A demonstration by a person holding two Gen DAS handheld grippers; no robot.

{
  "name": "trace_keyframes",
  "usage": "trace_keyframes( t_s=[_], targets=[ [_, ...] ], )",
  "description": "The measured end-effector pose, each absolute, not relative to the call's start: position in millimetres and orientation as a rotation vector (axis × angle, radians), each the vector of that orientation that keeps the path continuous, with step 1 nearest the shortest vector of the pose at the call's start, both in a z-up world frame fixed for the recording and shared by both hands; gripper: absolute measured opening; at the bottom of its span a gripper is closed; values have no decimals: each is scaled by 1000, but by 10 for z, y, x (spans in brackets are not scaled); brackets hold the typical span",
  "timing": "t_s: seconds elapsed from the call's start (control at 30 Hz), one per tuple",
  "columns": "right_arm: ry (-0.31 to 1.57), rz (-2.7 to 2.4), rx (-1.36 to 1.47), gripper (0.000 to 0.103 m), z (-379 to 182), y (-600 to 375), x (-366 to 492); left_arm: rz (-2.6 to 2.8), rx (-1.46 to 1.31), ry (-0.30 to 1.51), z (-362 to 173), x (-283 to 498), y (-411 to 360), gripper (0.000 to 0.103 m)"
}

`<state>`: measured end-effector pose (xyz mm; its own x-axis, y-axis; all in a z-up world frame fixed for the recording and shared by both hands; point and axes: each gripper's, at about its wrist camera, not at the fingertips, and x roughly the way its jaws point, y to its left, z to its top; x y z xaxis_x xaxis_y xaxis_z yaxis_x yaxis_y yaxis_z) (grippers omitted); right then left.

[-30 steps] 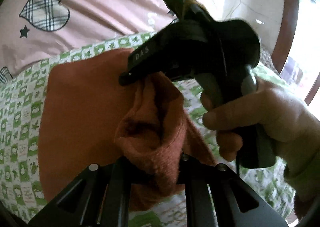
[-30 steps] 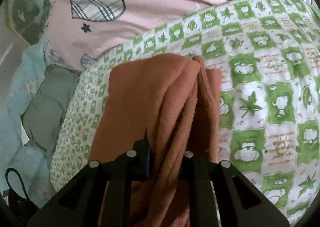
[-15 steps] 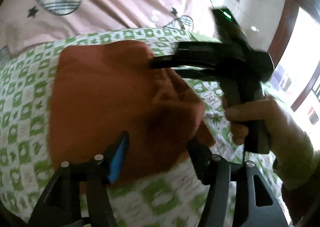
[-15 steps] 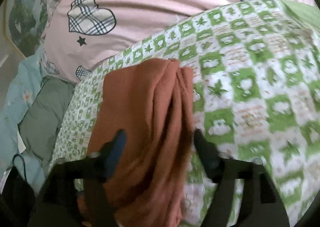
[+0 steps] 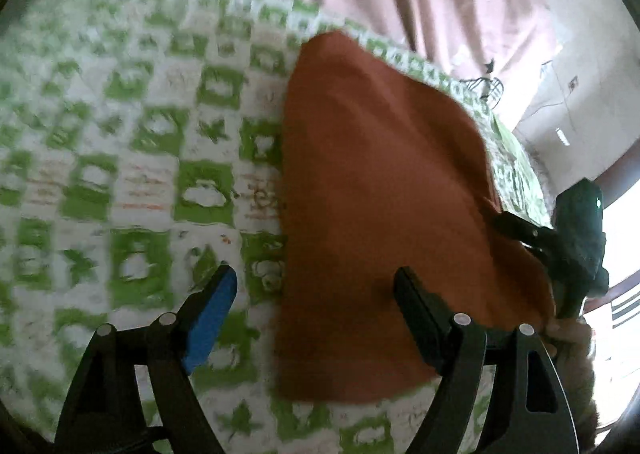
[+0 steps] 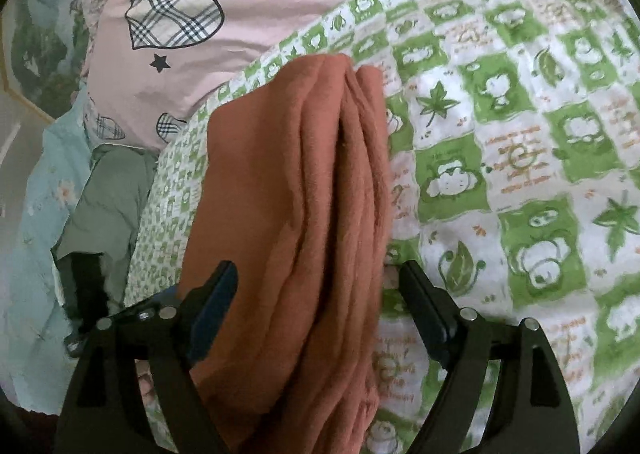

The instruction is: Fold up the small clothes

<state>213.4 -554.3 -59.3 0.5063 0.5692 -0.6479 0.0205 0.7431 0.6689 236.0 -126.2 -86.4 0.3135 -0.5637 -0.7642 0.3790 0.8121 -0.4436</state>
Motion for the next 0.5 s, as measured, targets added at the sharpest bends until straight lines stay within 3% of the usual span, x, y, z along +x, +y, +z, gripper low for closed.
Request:
trace_keyframes(
  t_s=[0.13,0.2,0.23,0.27,0.37,0.5],
  targets=[
    [1011,403,701,83,-659,-5509,2212,-683,-253,1120,-1004,2558,-1392,80],
    [1023,426,691,72,-661,-5463,2241,-728,-256,1121,-1032,2586,-1490,61],
    [1042,434,673,54,-667,-5401,2264,-738,-256,1125,-1040,2581,-1520,52],
    [1054,433,663,45,-680,-5363,2270,-727,-239,1110,-1026,2550,-1544,45],
    [1041,431,652,34,-643,-5297,2241,-730,-208,1052,-933,2461,-1524,24],
    [994,459,694,27,-499,-5195,2137,-754,-235,987,-672,2273,-1288,20]
  ],
)
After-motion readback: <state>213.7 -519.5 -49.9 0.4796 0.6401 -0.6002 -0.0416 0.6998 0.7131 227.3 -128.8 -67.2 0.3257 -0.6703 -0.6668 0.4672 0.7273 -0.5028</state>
